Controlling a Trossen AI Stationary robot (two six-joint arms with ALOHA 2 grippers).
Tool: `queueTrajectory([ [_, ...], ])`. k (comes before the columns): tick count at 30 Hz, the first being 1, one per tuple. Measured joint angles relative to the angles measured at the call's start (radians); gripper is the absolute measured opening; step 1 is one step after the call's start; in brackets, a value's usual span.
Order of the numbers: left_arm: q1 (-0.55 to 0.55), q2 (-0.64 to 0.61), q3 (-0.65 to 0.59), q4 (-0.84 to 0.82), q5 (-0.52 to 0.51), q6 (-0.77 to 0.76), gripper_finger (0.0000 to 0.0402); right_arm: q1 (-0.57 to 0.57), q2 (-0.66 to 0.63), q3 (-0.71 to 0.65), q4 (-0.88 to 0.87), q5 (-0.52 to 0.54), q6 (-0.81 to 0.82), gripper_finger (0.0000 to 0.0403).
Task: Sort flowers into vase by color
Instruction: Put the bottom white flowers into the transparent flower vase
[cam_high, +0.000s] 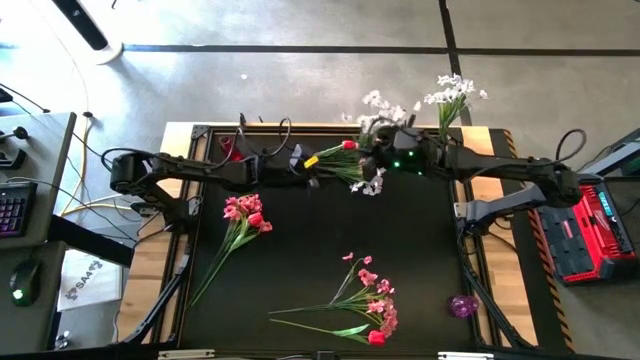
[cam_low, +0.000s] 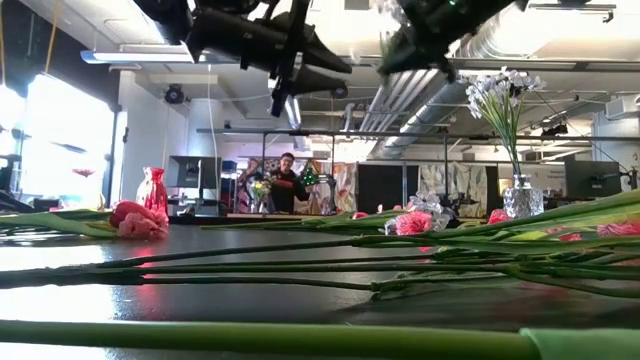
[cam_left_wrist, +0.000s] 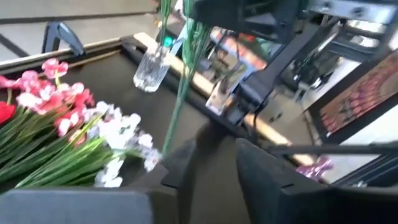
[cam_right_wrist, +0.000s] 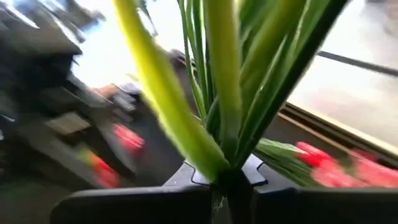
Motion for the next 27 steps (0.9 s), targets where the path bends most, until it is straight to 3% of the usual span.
queueTrajectory([
  [7, 0.000, 0.000, 0.000, -0.039, -0.001, 0.024, 0.0144, 0.045, -0.033, 0.106, -0.424, 0.419, -0.049, 0.0002],
  [13, 0.000, 0.000, 0.000, -0.037, -0.030, 0.032, 0.0145, 0.044, -0.103, 0.065, -0.628, 0.648, 0.148, 0.0001],
  [18, 0.000, 0.000, 0.000, -0.037, -0.032, 0.037, 0.0145, 0.045, -0.233, -0.027, -0.648, 0.816, 0.320, 0.0001],
  [24, 0.000, 0.000, 0.000, -0.037, -0.032, 0.058, 0.0145, 0.044, -0.329, -0.113, -0.594, 0.975, 0.356, 0.0000],
  [27, 0.001, 0.000, 0.000, -0.037, -0.032, 0.061, 0.0145, 0.044, -0.344, -0.145, -0.598, 1.007, 0.391, 0.0000],
])
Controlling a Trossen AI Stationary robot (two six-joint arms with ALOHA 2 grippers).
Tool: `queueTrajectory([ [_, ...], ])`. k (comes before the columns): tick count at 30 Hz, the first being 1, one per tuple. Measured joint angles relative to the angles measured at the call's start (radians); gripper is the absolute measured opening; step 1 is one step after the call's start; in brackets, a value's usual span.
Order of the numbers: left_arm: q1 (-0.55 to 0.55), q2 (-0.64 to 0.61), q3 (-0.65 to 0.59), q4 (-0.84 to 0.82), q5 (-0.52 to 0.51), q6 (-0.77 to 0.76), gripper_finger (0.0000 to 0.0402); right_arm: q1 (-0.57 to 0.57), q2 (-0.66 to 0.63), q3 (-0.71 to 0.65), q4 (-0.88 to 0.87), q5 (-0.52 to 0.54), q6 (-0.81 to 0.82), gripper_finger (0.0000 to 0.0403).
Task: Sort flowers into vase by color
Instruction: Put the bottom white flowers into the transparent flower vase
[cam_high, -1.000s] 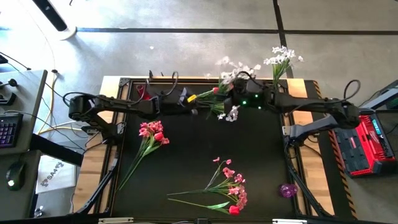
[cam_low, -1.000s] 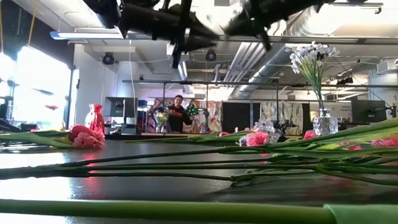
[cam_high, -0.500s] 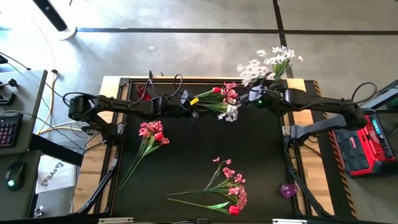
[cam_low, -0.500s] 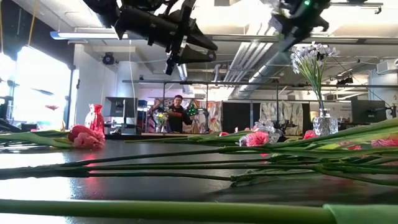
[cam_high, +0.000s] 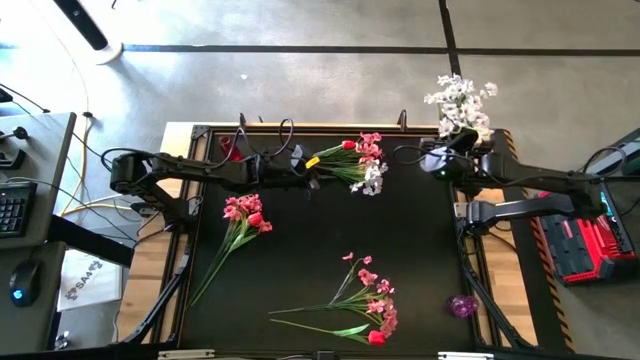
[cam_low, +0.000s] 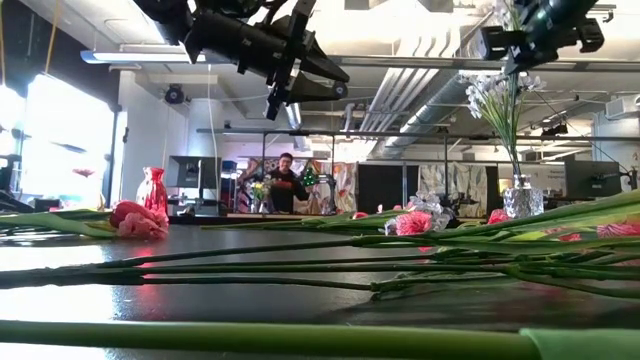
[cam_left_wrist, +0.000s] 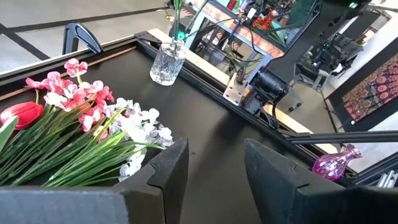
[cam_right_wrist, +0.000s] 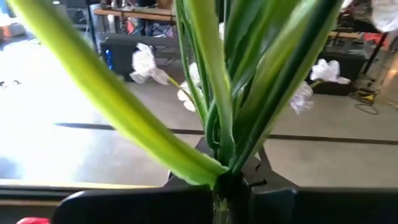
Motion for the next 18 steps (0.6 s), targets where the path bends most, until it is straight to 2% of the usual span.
queueTrajectory([
  [8, 0.000, 0.000, 0.000, -0.001, 0.000, 0.003, 0.0145, -0.037, -0.004, -0.070, -0.005, 0.017, 0.071, 0.0000],
  [18, 0.000, 0.000, 0.000, -0.011, 0.000, 0.008, 0.0145, -0.153, -0.004, -0.079, -0.040, -0.006, 0.113, 0.0000],
])
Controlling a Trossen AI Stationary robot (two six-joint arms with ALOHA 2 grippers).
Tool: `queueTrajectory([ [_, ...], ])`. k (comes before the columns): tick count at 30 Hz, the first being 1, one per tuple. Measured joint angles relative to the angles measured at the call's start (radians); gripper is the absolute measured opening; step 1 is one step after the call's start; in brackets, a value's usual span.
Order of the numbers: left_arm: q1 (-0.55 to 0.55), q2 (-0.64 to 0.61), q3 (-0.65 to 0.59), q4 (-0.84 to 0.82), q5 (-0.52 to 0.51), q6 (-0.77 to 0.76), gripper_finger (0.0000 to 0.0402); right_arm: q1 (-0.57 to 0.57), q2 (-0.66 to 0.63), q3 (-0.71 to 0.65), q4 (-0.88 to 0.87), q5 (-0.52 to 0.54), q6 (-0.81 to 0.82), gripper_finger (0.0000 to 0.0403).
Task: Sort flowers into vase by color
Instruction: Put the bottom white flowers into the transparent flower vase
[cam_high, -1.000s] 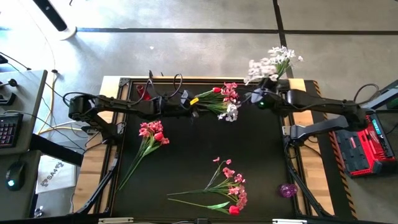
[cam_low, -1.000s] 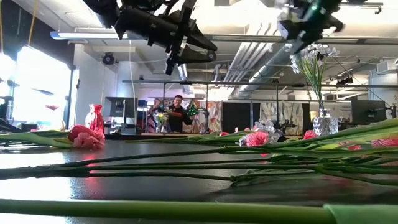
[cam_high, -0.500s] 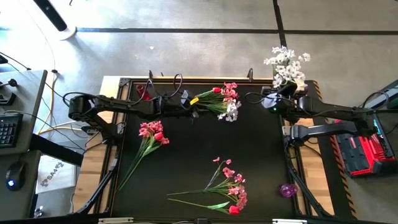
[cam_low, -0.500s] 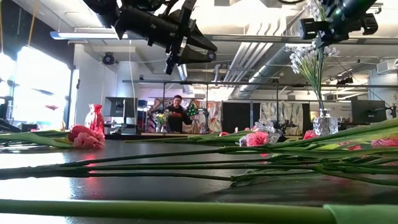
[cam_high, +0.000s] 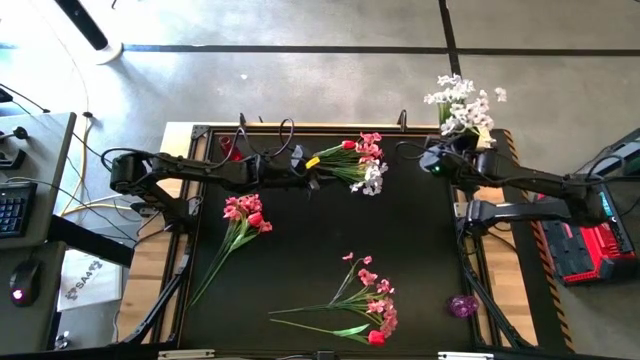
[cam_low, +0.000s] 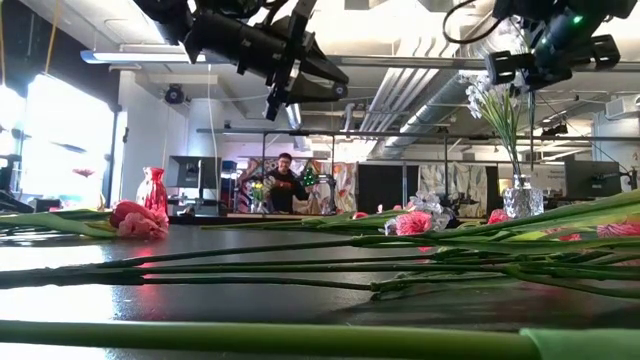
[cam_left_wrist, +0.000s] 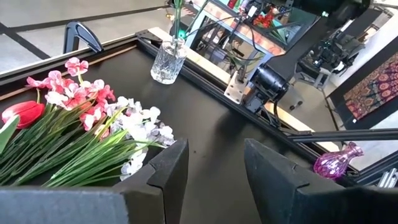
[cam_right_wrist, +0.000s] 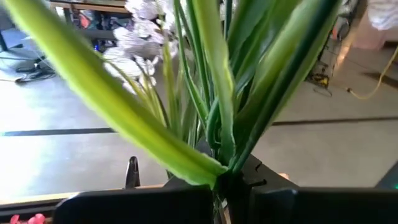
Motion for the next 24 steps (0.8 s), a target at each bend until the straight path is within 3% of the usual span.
queueTrajectory([
  [14, 0.001, 0.000, 0.000, -0.030, 0.000, 0.034, 0.0145, -0.018, 0.021, 0.000, 0.039, -0.020, 0.053, 0.0000],
  [24, 0.001, 0.000, 0.000, -0.137, -0.044, 0.126, 0.0145, -0.088, 0.151, 0.000, 0.039, -0.086, 0.154, 0.0006],
])
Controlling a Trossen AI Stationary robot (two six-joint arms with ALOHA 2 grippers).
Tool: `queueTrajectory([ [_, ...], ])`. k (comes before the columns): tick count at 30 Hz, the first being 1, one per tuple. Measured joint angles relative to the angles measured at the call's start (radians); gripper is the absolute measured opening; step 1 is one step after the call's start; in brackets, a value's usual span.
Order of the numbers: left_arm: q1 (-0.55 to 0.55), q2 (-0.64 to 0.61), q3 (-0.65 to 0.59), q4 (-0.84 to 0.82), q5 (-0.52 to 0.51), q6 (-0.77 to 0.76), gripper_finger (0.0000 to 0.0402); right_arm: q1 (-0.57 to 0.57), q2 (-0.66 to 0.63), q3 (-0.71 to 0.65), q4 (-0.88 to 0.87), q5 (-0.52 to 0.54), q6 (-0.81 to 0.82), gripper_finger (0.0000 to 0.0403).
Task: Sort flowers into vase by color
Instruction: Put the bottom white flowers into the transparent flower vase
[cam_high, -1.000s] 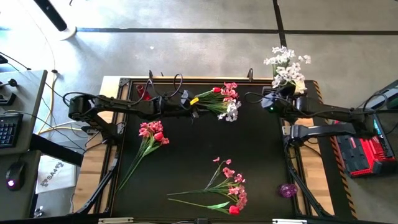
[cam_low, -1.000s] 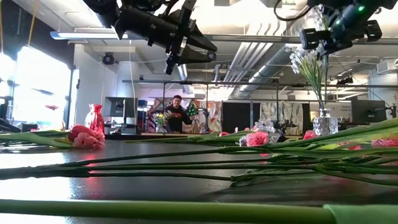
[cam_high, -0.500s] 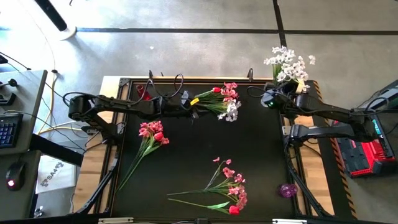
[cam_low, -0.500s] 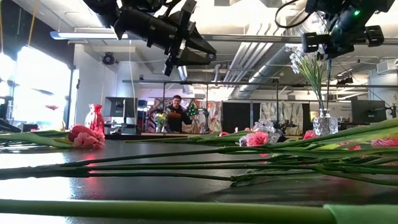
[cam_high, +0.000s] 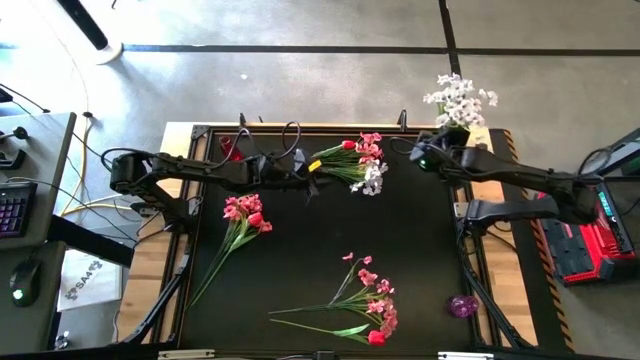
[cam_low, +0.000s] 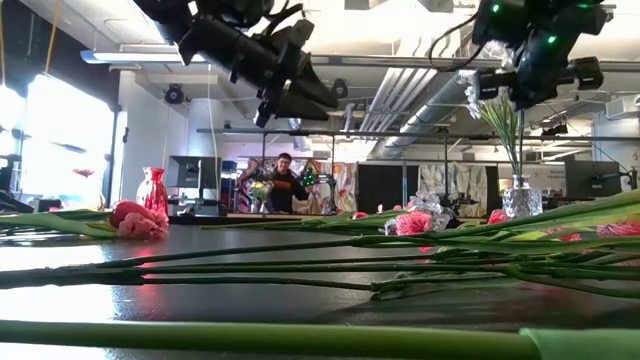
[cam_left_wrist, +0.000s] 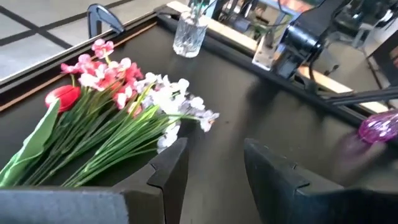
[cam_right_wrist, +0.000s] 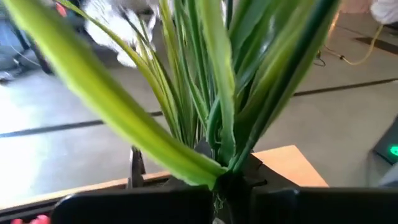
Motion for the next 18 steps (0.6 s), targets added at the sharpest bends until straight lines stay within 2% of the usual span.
queueTrajectory([
  [5, 0.000, 0.000, 0.000, -0.014, -0.002, 0.000, 0.0145, -0.053, 0.053, 0.000, -0.021, -0.113, 0.044, 0.0032],
  [11, 0.000, 0.000, 0.000, -0.044, -0.028, 0.002, 0.0145, -0.098, 0.100, 0.000, -0.064, -0.138, 0.094, 0.0071],
  [18, 0.002, 0.000, 0.000, -0.104, -0.056, -0.024, 0.0145, -0.106, 0.079, 0.027, -0.062, -0.188, 0.027, 0.0110],
])
